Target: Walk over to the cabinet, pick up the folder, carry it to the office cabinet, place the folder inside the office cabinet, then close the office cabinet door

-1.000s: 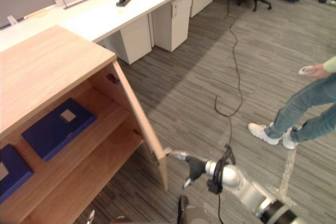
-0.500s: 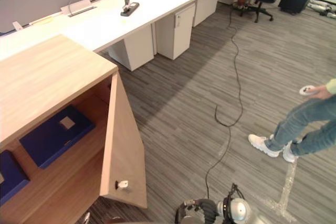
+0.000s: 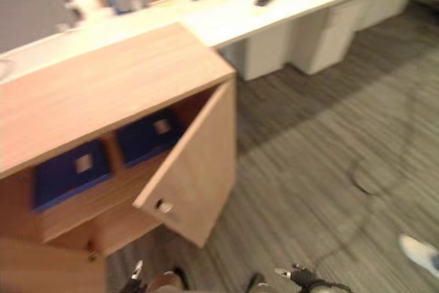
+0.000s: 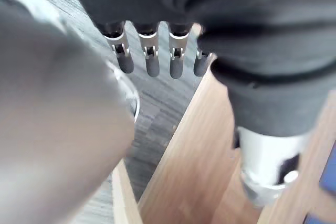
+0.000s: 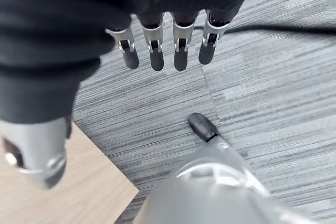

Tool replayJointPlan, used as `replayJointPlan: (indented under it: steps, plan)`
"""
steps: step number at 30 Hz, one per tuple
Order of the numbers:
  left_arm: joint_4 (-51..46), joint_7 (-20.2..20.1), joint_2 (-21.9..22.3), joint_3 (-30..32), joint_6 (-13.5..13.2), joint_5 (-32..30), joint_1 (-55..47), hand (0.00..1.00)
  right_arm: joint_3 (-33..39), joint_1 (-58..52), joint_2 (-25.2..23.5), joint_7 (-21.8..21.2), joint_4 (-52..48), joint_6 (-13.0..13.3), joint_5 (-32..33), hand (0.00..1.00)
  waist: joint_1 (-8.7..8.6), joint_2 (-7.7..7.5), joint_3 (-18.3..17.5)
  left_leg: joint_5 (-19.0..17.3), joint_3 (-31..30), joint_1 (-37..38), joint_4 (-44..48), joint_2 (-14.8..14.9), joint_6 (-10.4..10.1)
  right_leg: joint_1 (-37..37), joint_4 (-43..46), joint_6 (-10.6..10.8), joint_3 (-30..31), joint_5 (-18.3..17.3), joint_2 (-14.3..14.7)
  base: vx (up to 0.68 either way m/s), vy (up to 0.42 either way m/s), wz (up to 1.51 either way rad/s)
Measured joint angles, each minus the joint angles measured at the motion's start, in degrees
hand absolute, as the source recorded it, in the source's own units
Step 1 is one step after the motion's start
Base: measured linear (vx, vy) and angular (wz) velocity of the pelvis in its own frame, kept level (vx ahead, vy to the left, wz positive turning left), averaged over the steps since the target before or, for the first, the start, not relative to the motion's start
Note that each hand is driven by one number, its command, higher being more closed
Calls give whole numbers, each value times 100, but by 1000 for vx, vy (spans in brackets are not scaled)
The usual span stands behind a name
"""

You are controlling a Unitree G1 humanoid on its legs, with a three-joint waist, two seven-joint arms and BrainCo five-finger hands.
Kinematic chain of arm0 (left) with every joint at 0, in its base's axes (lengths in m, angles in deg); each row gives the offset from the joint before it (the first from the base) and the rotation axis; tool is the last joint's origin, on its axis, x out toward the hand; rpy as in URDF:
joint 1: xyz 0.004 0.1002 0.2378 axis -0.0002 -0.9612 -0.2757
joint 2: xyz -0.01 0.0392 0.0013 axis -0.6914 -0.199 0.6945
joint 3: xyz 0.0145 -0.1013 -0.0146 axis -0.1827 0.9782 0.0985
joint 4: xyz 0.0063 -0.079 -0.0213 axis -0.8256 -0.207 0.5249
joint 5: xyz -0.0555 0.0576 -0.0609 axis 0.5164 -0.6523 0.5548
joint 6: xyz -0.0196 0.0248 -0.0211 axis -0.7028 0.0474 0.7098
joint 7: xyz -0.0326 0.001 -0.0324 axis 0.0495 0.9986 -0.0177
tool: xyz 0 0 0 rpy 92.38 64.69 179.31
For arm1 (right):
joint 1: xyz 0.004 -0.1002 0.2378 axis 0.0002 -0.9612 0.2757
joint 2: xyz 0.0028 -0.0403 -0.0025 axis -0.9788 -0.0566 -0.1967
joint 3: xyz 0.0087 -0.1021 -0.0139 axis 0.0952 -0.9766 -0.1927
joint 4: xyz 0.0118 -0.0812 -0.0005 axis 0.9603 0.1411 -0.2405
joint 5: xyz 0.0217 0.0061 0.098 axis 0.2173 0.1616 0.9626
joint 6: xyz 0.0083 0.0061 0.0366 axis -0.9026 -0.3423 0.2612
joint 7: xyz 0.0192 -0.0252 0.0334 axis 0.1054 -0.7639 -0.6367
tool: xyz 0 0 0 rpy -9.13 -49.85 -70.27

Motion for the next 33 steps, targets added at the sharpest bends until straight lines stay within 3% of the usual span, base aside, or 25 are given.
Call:
replayJointPlan:
  steps: [1, 2, 3, 4, 6, 8, 11, 12, 13, 14, 15, 16, 17, 18, 19, 21, 27, 33]
  plan:
    - [-40, -2, 14, -25, 6, -5, -101, 0, 198, -67, -157, 50, -81, -27, 14, 0, -19, 16, -19, -102, -219, 196, -330, -311, 16, 81, 33, 87, -271, -46, -119, 10, 219, 90]
    - [-40, -2, 14, -25, 6, -5, -101, 0, 198, -67, -157, 50, -81, -27, 14, 0, -19, 16, -19, -102, -219, 196, -330, -311, 16, 81, 33, 87, -271, -46, -119, 4, 257, 137]
    - [-48, -8, -16, -18, 40, -32, -158, 0, 522, -143, -343, 93, -134, -62, 52, 0, -58, -83, -57, 128, -627, 317, -1205, -725, 261, 84, 34, 290, -675, -24, -292, 20, 239, 131]
    - [-33, -19, -58, 29, 66, -170, -231, 0, 673, -216, -394, 106, -120, -106, 122, 0, -31, -135, -158, 399, -843, 344, -1640, -953, 388, 93, 29, 359, -918, 25, -417, 21, 190, 157]
    - [-34, -60, -116, 82, 97, -336, -363, 0, 786, -352, -512, 116, -101, -113, 214, 0, 0, -260, -328, 707, -1208, 354, -2110, -1221, 548, 139, 24, 441, -1318, 120, -580, 66, 182, 119]
    - [-34, -188, -209, 171, 112, -1065, -369, 0, 866, -440, -584, 113, -94, -130, 218, 0, 31, -320, -379, 832, -1707, 380, -2201, -1490, 647, 427, 80, 547, -1845, 158, -764, 119, 195, 134]
    - [-34, -332, -297, 49, 137, -1762, -357, 0, 1015, -422, -584, 132, -98, -144, 290, 0, 43, -326, -473, 877, -2357, 445, -2175, -1877, 714, 756, 789, 764, -2445, -98, -1274, 136, 227, 135]
    - [-30, -354, -378, -182, 138, -2175, -329, 0, 1138, -381, -585, 168, -100, -142, 456, 0, 29, -293, -548, 928, -2807, 428, -2188, -2076, 819, 785, 1415, 589, -2425, -324, -1617, 111, 296, 178]
    - [-30, -367, -437, -338, 138, -2470, -299, 0, 1271, -343, -599, 200, -109, -124, 557, 0, -43, -283, -604, 980, -3236, 365, -2193, -2253, 914, 572, 2124, 122, -1686, -622, -1888, 71, 244, 195]
    - [-23, -368, -480, -434, 137, -2582, -266, 0, 1297, -317, -615, 213, -113, -114, 643, 0, -71, -277, -607, 1020, -3389, 342, -2192, -2307, 942, 467, 2304, 105, -1131, -771, -1909, 29, 179, 186]
    - [4, -370, -508, -470, 120, -2728, -209, 0, 1352, -303, -681, 246, -163, -88, 710, 0, -45, -270, -644, 1094, -3787, 200, -2167, -2421, 927, 130, 2502, 185, 246, -1159, -1702, 6, 76, 142]
    - [1, -369, -525, -506, 115, -2774, -172, 0, 1351, -289, -722, 267, -231, -81, 743, 0, -29, -254, -646, 1118, -3931, 155, -2180, -2450, 956, -25, 2542, 218, 903, -1283, -1532, -13, 18, 158]
    - [-12, -370, -585, -609, 89, -2838, -146, 0, 1351, -232, -827, 274, -313, -79, 845, 0, -11, -289, -628, 1223, -4262, 4, -2182, -2521, 936, -263, 2510, 420, 1876, -1461, -1178, -22, -64, 161]
    - [-25, -370, -632, -623, 95, -2914, -111, 0, 1350, -204, -956, 279, -337, -73, 921, 0, -26, -360, -599, 1307, -4496, -117, -2195, -2600, 881, -331, 2344, 501, 2245, -1507, -1039, -31, -94, 155]
    - [-49, -369, -645, -608, 93, -2923, -123, 0, 1351, -202, -1017, 285, -336, -74, 994, 0, -20, -407, -593, 1344, -4589, -158, -2198, -2638, 855, -295, 2277, 586, 2174, -1557, -1042, -33, -148, 136]
    - [-123, -367, -587, -360, 106, -2936, -199, 0, 1326, -191, -1222, 288, -400, -83, 1117, 0, 157, -533, -620, 1350, -4439, -296, -2286, -2504, 830, 11, 1665, 711, 1748, -1634, -905, -48, -260, 71]
    - [-73, -375, -547, -107, 120, -2922, -301, 0, 1127, -179, -1318, 271, -489, -90, 1103, 0, 251, -615, -630, 1671, -4317, -373, -2535, -2026, 484, 234, 1001, 623, 1516, -1576, -375, -38, -241, 13]
    - [-93, -388, -525, 79, 132, -2742, -294, 0, 1124, -216, -1378, 269, -469, -82, 1102, 0, 281, -704, -576, 1780, -4696, -383, -2536, -1966, 353, 459, 828, 546, 1184, -1526, -130, 8, -111, 31]
